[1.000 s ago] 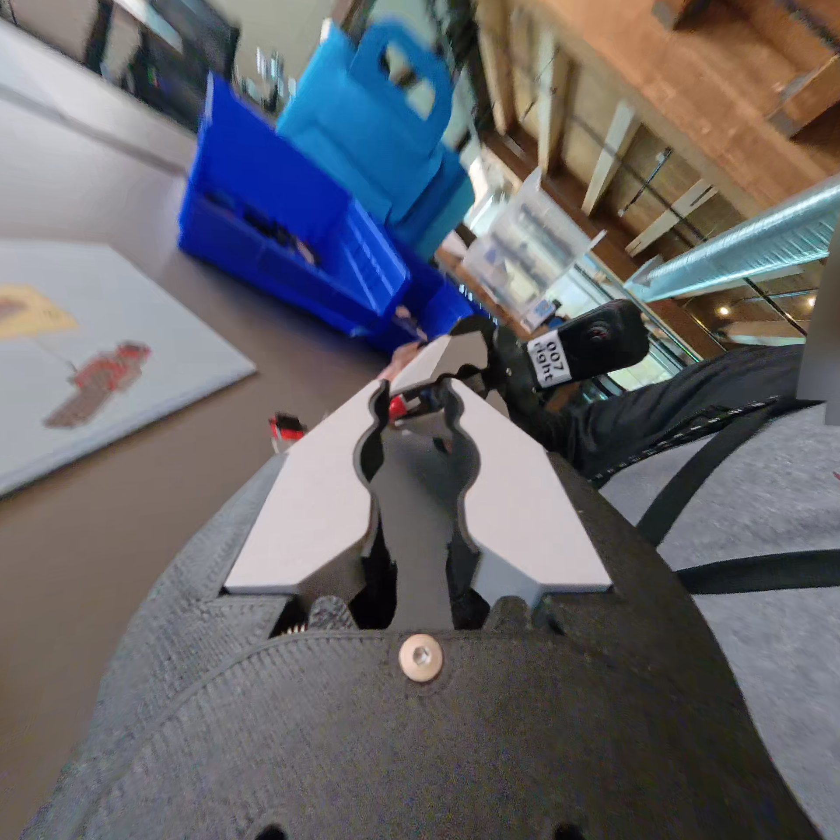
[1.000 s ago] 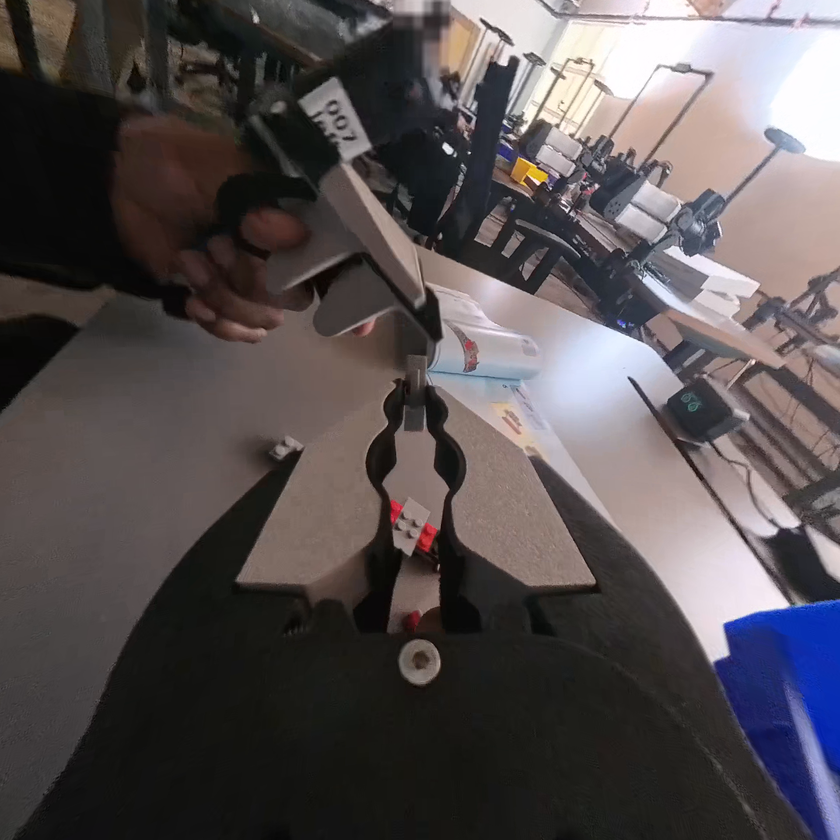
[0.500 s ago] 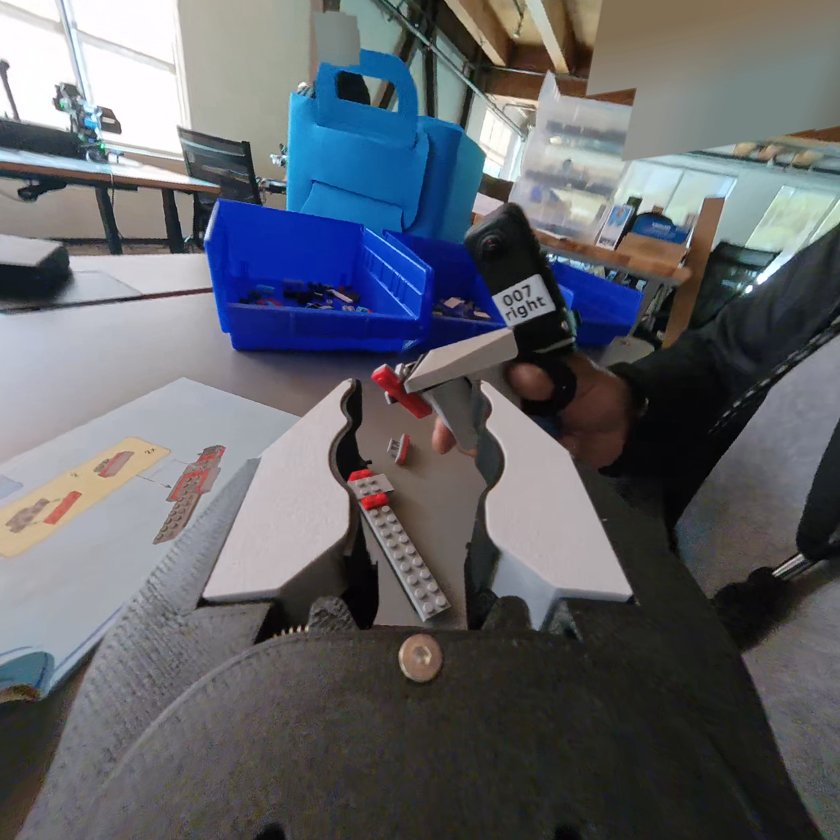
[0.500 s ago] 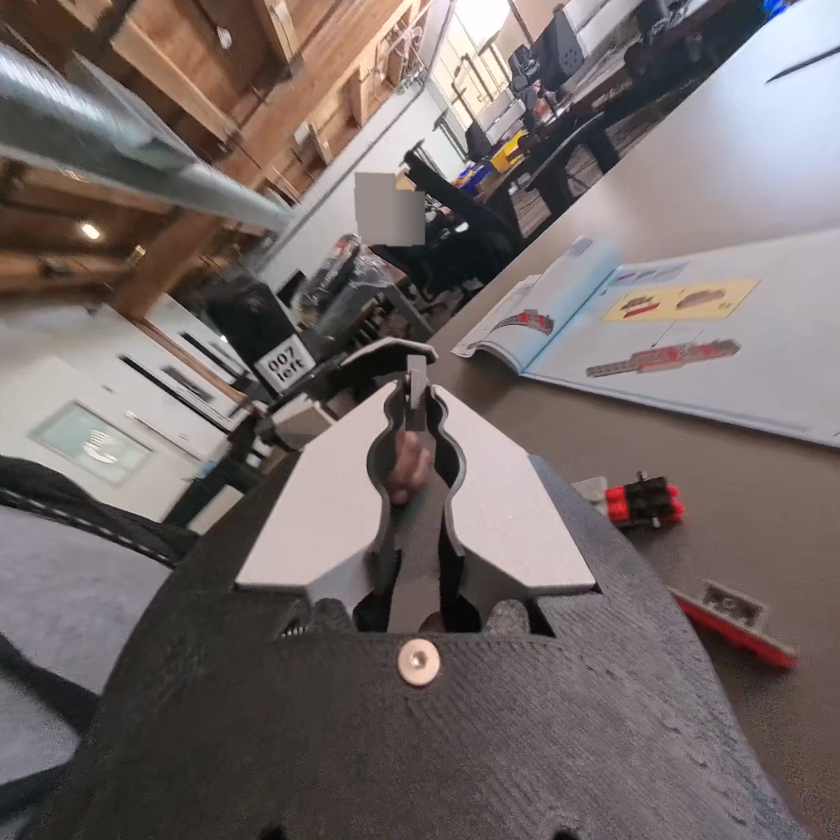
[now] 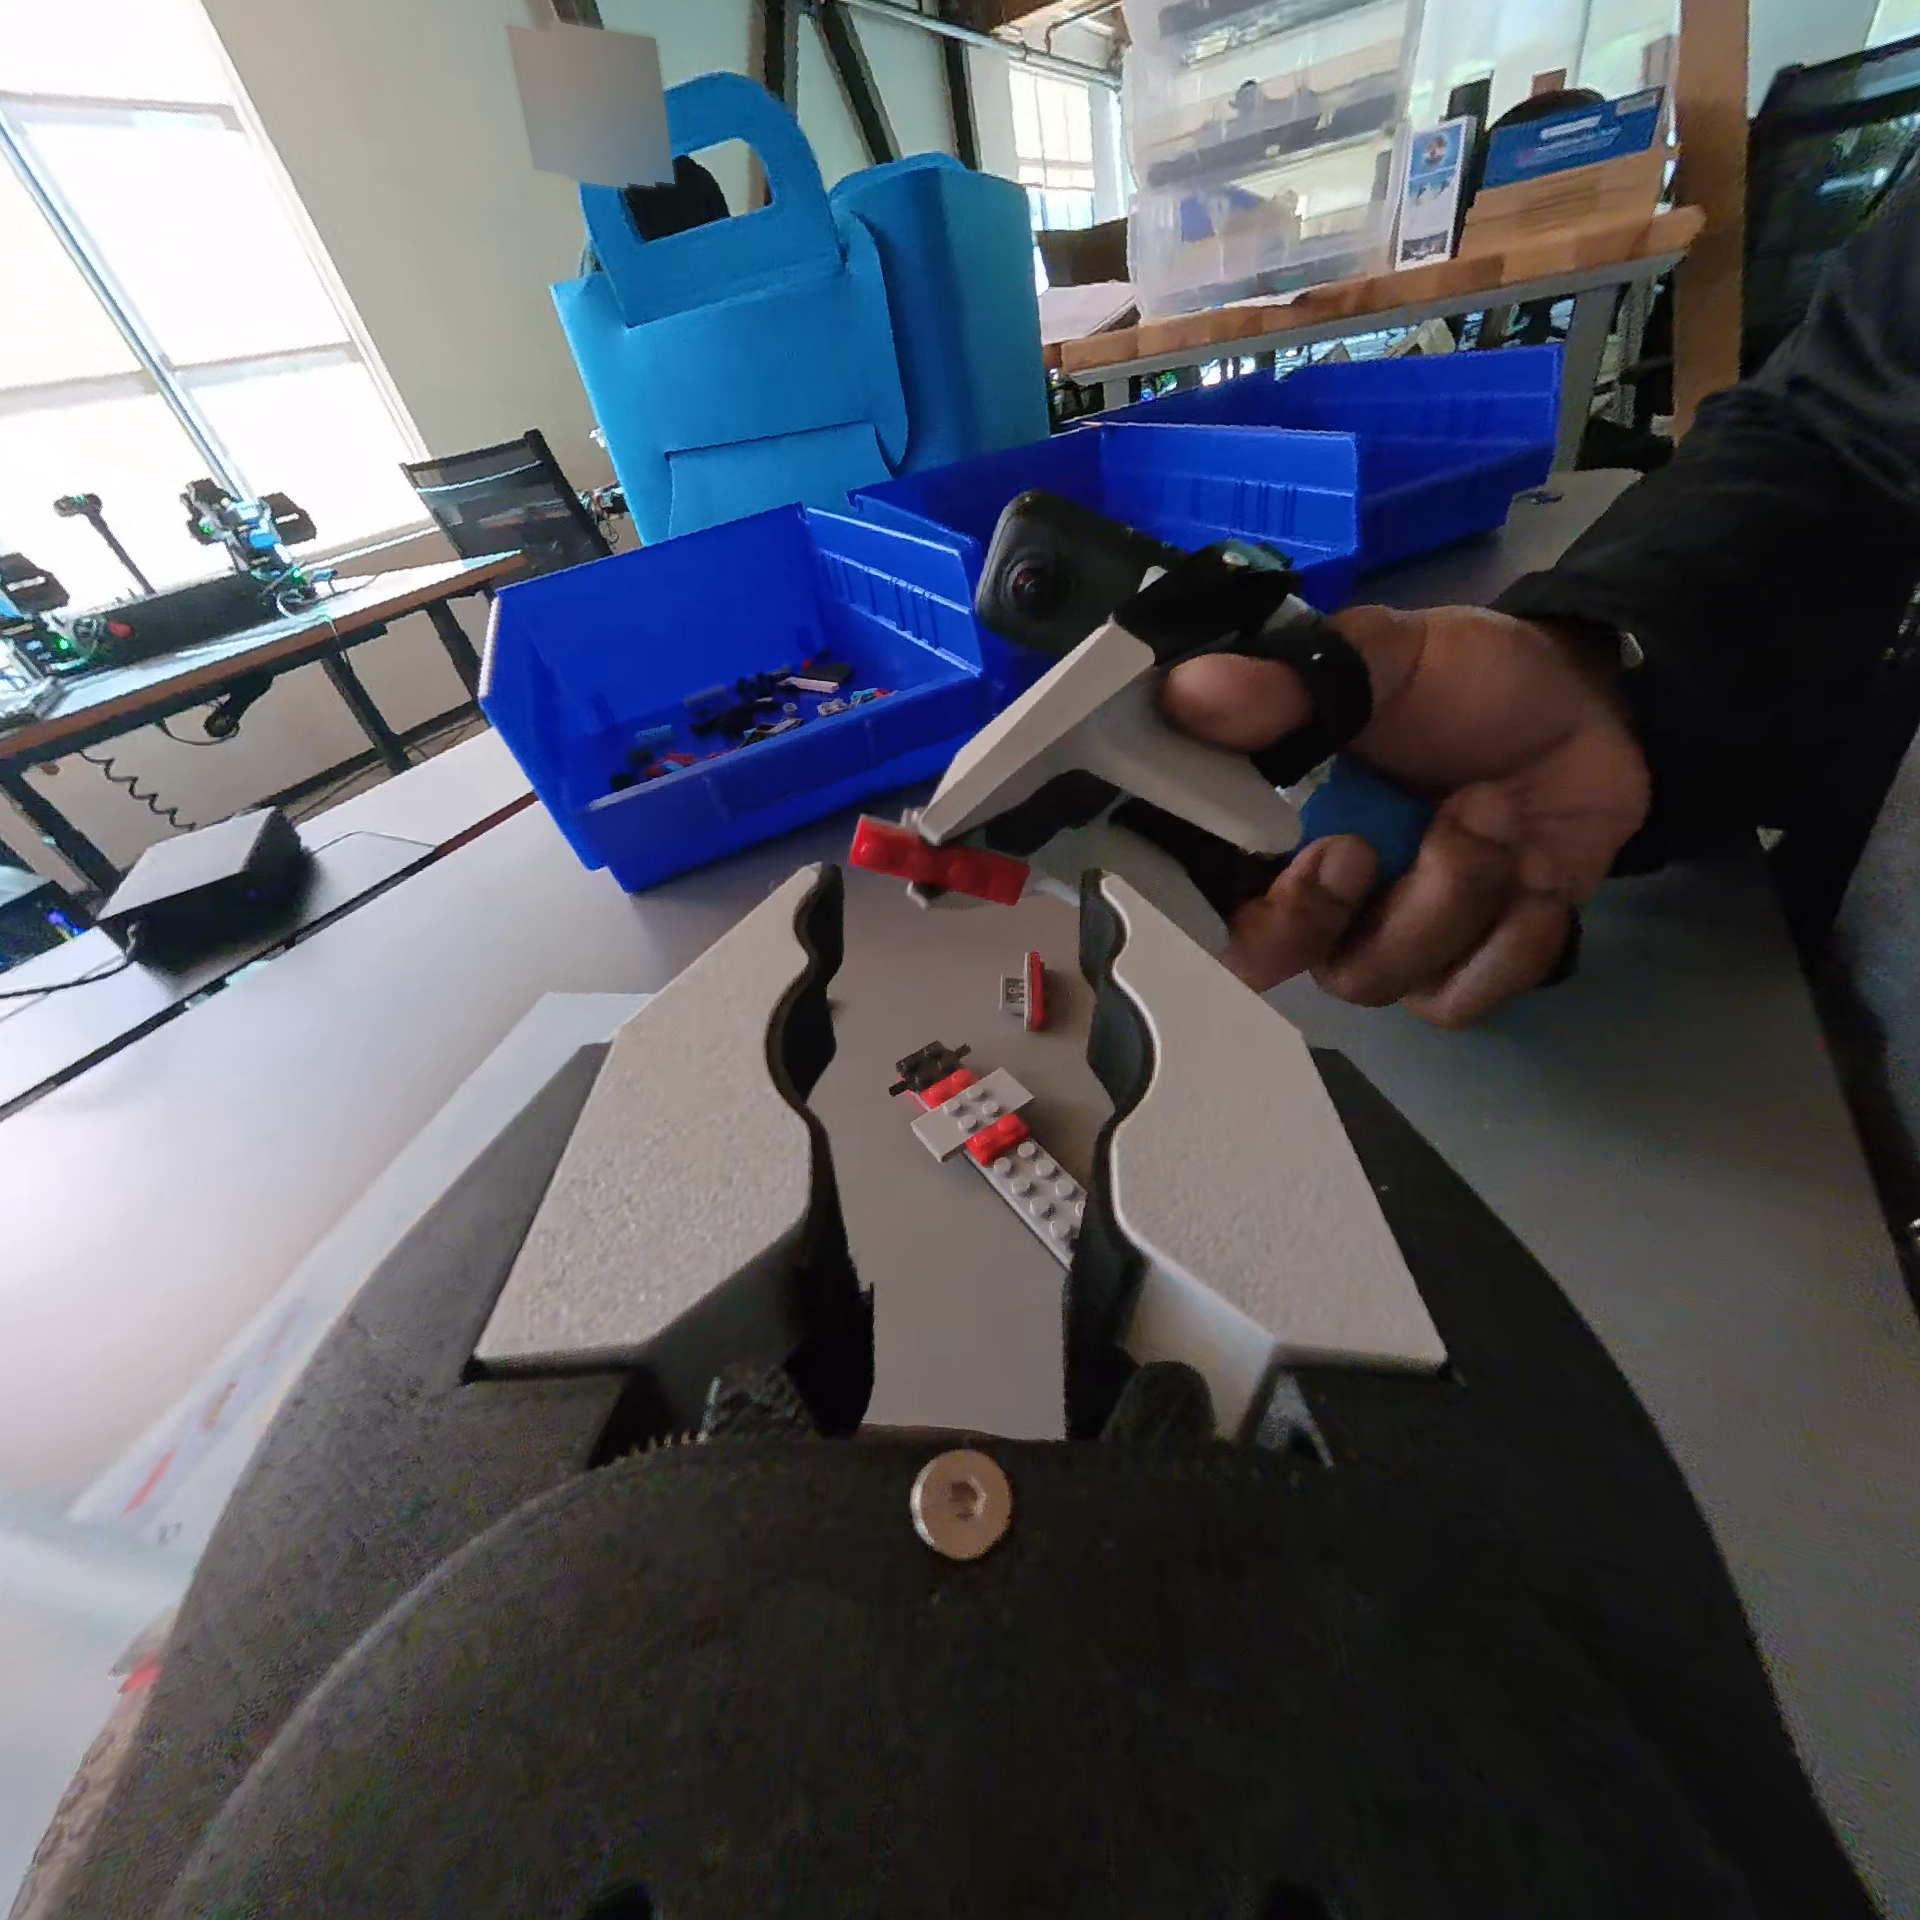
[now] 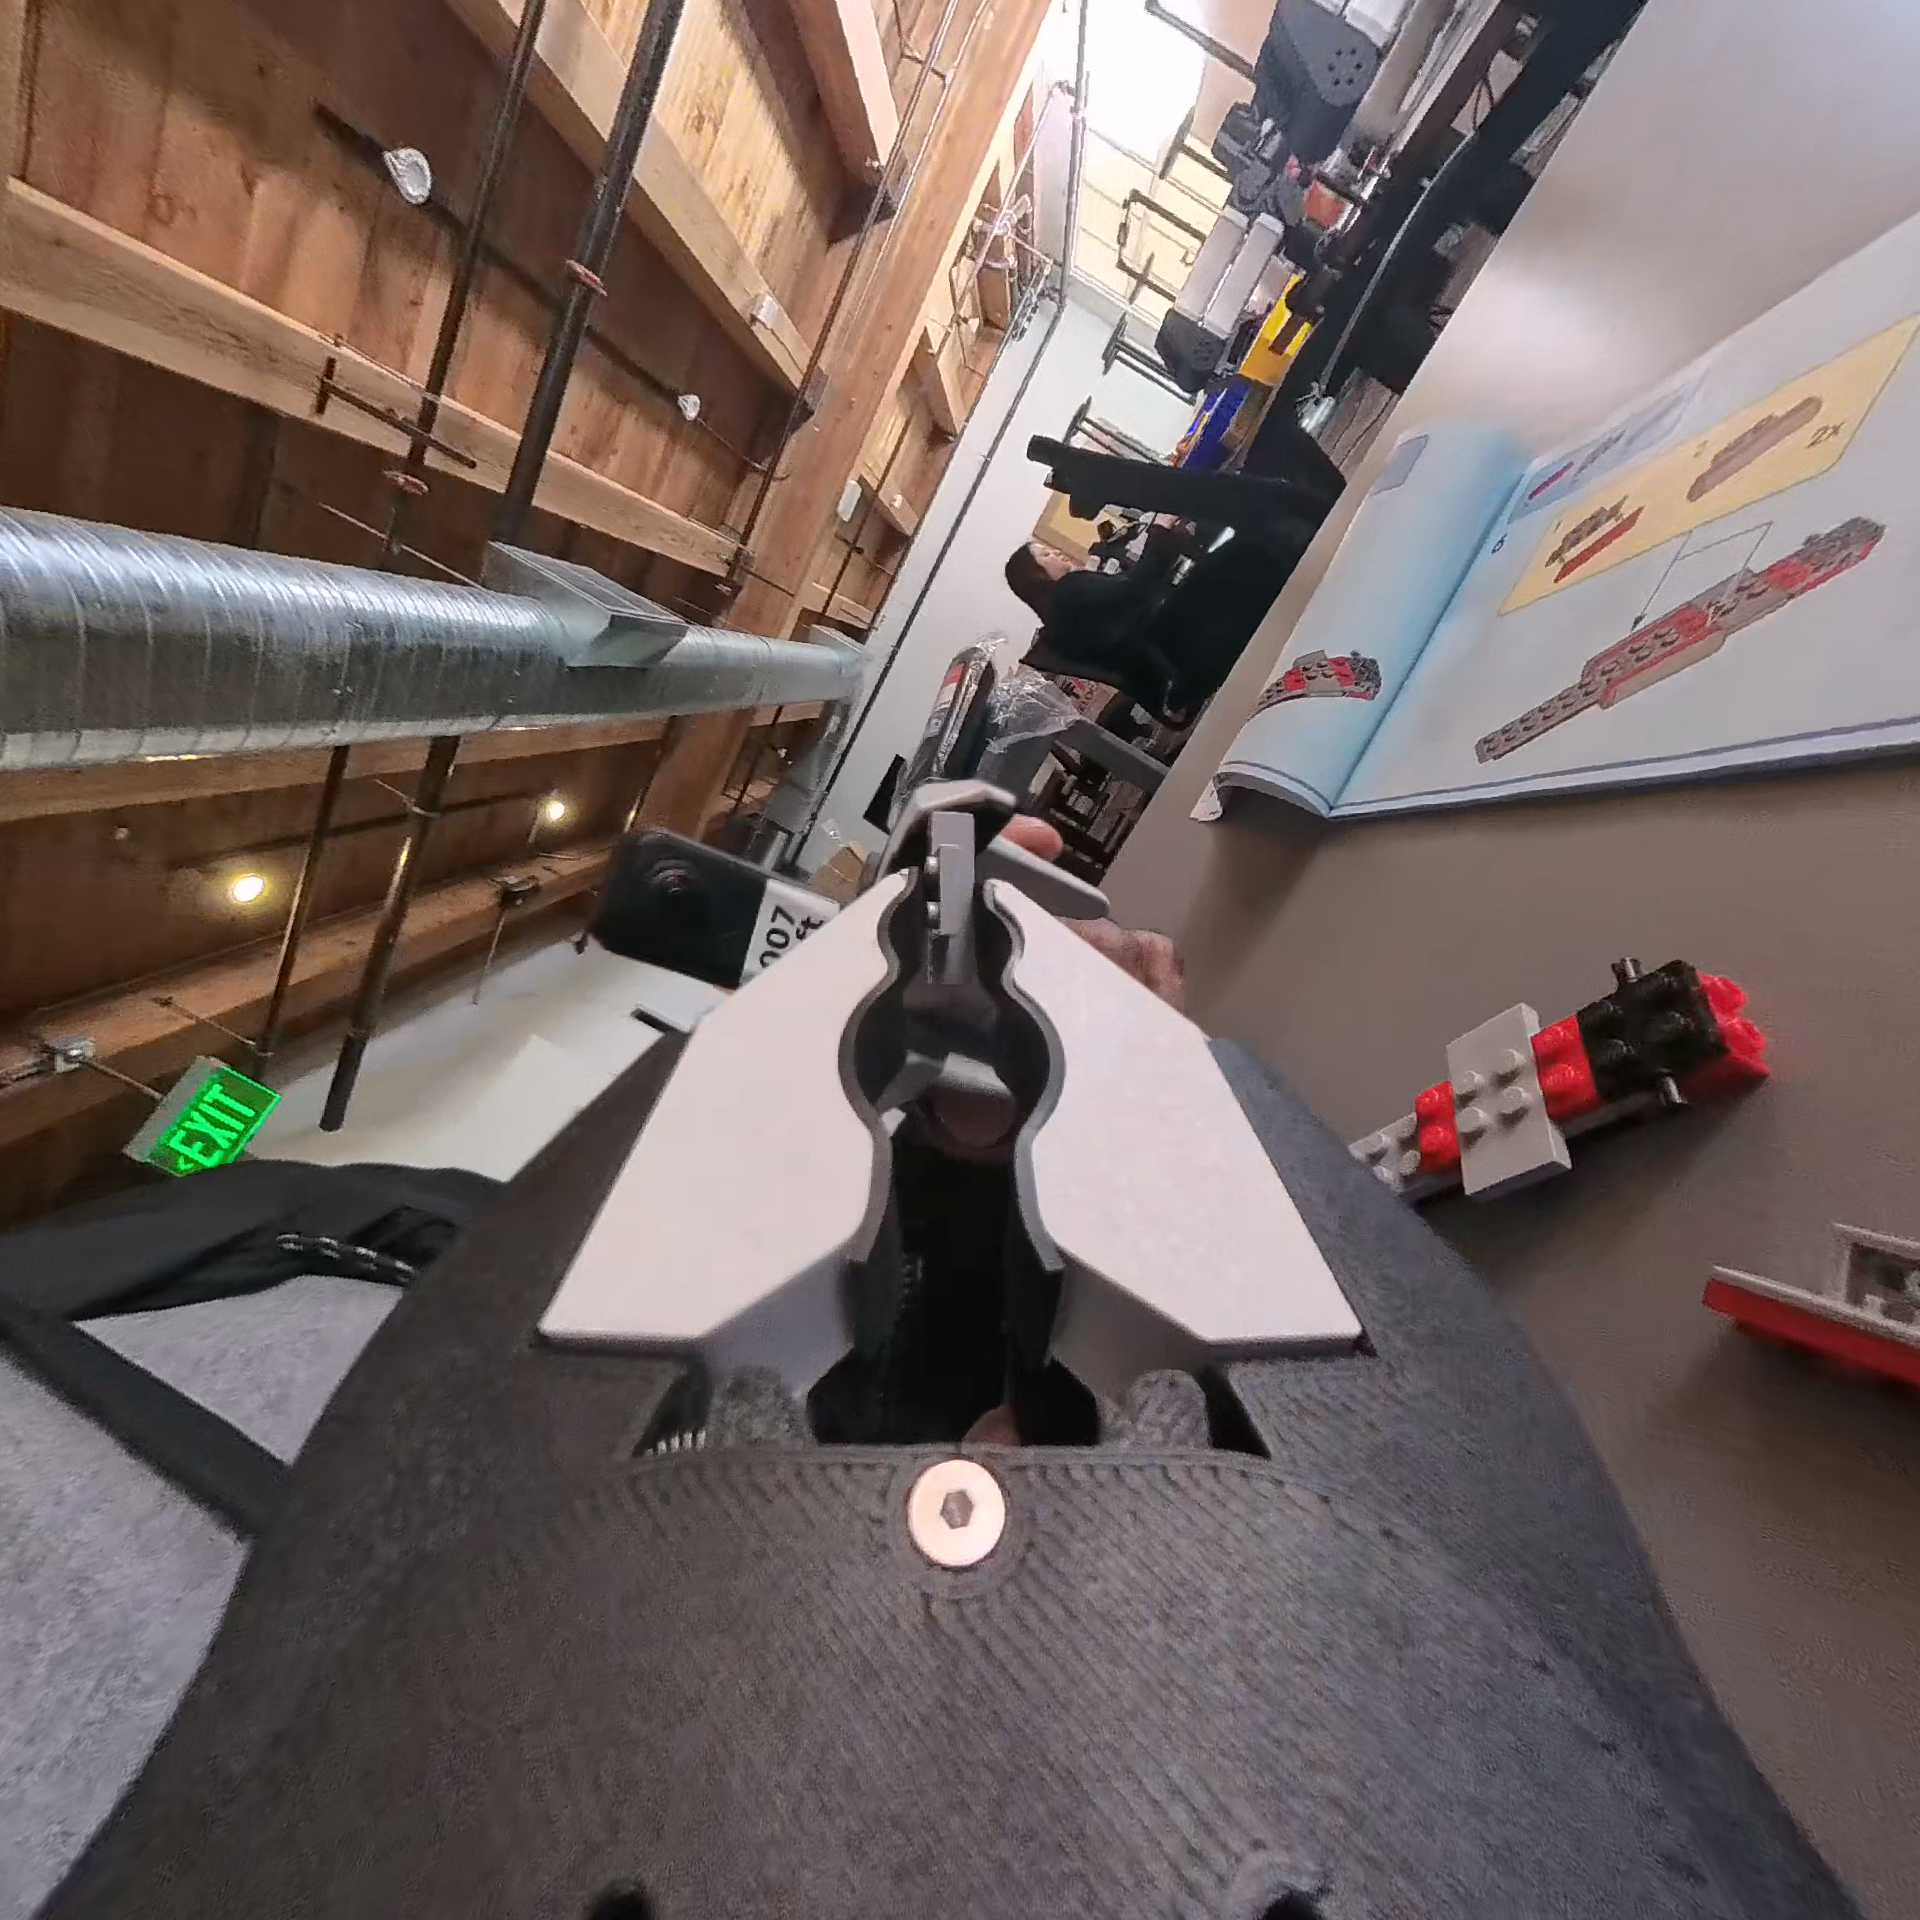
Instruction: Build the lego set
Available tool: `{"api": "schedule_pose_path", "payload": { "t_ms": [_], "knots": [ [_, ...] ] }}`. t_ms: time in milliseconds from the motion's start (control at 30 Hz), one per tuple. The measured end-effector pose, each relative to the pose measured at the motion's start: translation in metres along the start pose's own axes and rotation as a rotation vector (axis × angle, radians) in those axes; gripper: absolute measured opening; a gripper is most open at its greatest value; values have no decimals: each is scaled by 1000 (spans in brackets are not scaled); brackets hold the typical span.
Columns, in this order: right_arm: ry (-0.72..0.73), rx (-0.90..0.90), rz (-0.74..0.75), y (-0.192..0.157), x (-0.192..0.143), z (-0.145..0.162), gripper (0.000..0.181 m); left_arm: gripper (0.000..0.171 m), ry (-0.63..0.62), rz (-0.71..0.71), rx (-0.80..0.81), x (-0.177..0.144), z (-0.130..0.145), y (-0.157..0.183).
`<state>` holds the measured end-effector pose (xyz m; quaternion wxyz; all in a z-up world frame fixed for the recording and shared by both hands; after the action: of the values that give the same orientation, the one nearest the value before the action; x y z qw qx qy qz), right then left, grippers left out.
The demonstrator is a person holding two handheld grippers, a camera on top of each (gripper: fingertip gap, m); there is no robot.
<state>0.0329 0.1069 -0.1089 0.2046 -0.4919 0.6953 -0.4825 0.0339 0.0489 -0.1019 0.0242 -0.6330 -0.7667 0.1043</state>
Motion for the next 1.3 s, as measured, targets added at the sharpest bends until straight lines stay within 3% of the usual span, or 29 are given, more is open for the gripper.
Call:
{"api": "schedule_pose_path", "payload": {
  "t_ms": [333, 500, 600, 867, 1067, 1300],
  "knots": [
    [-50, 19, -3, 2, 2, 10, 12, 33, -29, 9, 64, -1, 4, 3],
    [-91, -27, 48, 6, -1, 6, 33, 33, -47, 68, -7, -4, 6, 1],
    [-117, -143, 115, 9, -7, -5, 37, 33, -128, 130, -55, -4, 15, 0],
    [-296, -541, 333, 26, -26, -23, 36, 33, -527, 311, -115, 7, 64, -4],
    [-333, -588, 328, 31, -34, -28, 33, 34, -605, 420, -134, 12, 71, -1],
    [-339, -552, 311, 35, -38, -33, 33, 35, -622, 442, -157, 13, 74, 0]
  ]
}}
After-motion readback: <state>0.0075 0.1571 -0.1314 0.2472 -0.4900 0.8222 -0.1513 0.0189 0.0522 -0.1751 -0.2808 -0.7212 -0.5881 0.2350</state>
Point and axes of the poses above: each gripper's, where its closed fingertips meet, x out along the fingers, z out of its underside, y = z × x across the jaws, the point moved 4 cm from there along -x, back along the fingers, and after that the axes turned 1 degree about -y, right-handed, at the moved point
